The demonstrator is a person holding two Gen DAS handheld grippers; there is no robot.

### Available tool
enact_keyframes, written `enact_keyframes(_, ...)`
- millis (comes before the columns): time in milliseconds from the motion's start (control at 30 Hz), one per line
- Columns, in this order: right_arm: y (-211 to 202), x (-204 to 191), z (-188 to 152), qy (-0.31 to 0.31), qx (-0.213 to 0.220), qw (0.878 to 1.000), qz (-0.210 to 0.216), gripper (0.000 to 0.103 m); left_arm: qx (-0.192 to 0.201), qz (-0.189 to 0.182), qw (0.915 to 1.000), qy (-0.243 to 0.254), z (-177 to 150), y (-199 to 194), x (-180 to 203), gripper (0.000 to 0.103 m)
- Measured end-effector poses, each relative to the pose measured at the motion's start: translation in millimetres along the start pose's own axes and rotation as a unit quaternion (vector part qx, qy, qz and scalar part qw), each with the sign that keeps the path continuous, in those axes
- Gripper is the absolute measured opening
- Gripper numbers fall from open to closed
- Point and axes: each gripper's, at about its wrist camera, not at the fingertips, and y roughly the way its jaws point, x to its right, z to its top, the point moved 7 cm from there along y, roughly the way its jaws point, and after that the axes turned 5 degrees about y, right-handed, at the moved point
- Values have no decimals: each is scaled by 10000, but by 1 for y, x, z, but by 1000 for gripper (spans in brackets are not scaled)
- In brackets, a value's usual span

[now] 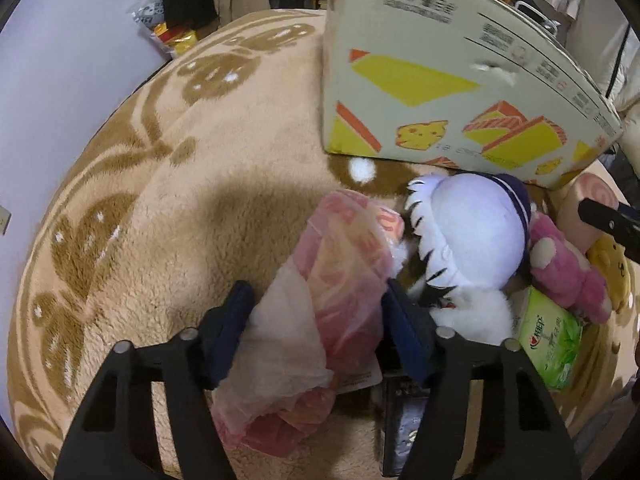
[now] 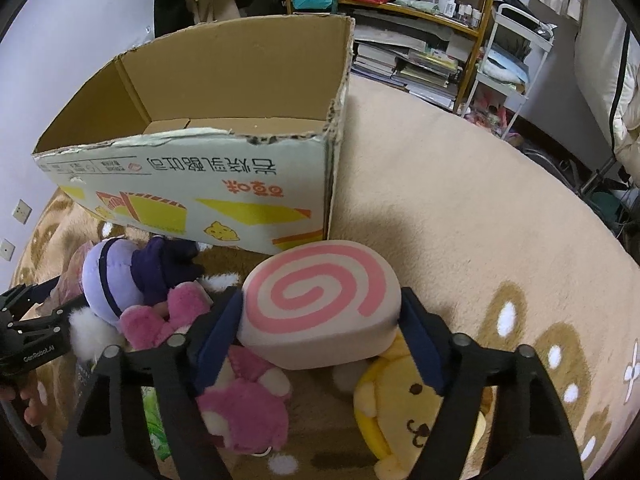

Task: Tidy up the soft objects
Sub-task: 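Close left tool on pink tissue pack while right tool grips swirl cushion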

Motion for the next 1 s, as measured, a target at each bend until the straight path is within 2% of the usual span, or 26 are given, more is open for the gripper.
enact_keyframes(133, -2, -2, -2, -3, 29, 10000, 9, 67, 42, -34, 10000, 56, 1, -3, 4, 56)
enact_keyframes(367, -7, -2, -3, 120, 36, 9999, 86, 50, 216, 264, 9986, 401, 1, -10, 15, 46)
enact_keyframes(533, -12, -2, -4, 224, 44, 9996, 156, 48, 294, 298, 9987, 285, -1, -21, 15, 45)
enact_keyframes(700, -24, -5, -2, 227, 199, 9991, 309, 48, 556, 657, 9957, 357, 4, -36, 13, 45)
enact_keyframes(867, -32, -7, -1, 306, 267, 9976, 554, 48, 732, 704, 9948, 100, 8, -49, 3, 45)
enact_keyframes(1000, -40, -8, -1, 344, 391, 9969, 595, 48, 1012, 636, 9928, -41, 12, -67, 0, 44)
